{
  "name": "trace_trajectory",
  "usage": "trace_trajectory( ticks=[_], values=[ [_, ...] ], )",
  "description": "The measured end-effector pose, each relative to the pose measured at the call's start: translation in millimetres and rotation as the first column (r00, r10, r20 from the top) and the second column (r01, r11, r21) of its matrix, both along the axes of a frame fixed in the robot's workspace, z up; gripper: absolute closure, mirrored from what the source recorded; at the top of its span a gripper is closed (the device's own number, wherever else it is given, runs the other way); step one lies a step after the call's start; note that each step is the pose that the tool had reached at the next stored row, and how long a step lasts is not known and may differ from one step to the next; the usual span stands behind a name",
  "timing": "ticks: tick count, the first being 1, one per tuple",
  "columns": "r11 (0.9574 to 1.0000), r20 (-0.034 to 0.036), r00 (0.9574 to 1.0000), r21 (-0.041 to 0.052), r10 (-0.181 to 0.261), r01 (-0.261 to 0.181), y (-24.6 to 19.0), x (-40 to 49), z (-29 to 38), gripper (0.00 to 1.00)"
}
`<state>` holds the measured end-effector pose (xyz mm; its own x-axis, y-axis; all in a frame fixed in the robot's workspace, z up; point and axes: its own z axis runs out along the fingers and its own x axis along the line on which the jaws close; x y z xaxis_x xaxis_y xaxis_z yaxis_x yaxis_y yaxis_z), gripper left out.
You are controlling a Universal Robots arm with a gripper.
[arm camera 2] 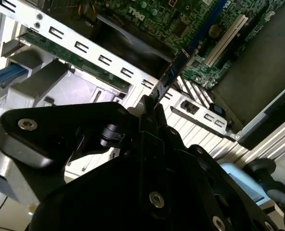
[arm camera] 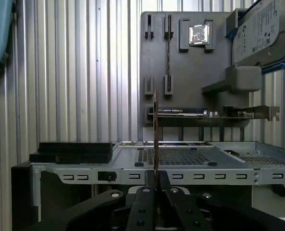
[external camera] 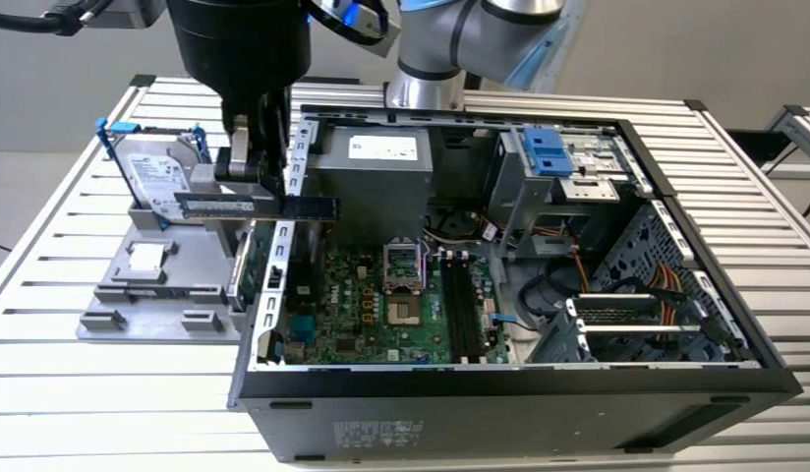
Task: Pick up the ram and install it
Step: 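Pick up the ram and move it above insertion slot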
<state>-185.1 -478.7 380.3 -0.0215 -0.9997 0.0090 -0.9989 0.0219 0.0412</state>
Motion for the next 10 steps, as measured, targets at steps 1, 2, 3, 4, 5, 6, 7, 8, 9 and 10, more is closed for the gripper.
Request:
trace_trajectory(
  ticks=[1,2,3,4,5,6,7,8,9,10],
  values=[
    [1.0000,0.0000,1.0000,-0.0001,0.000,0.000,0.0,1.9,0.1,1.00],
    [1.0000,0.0000,1.0000,-0.0001,0.000,0.000,0.0,3.7,0.1,1.00],
    [1.0000,0.0000,1.0000,-0.0001,0.000,0.000,0.0,5.5,0.1,1.00],
    [1.0000,0.0000,1.0000,-0.0001,0.000,0.000,0.0,7.4,0.2,1.00],
    [1.0000,0.0000,1.0000,-0.0001,0.000,0.000,0.0,9.3,0.2,1.00],
    [1.0000,0.0000,1.0000,-0.0001,0.000,0.000,0.0,11.1,0.2,1.00],
    [1.0000,0.0000,1.0000,0.0000,0.000,0.000,0.0,13.0,0.2,1.00],
    [1.0000,0.0000,1.0000,0.0000,0.000,0.000,0.0,14.9,0.3,1.00],
    [1.0000,0.0000,1.0000,0.0000,0.000,0.000,0.0,16.7,0.3,1.00],
    [1.0000,0.0000,1.0000,0.0000,0.000,0.000,0.0,18.6,0.3,1.00]
  ],
)
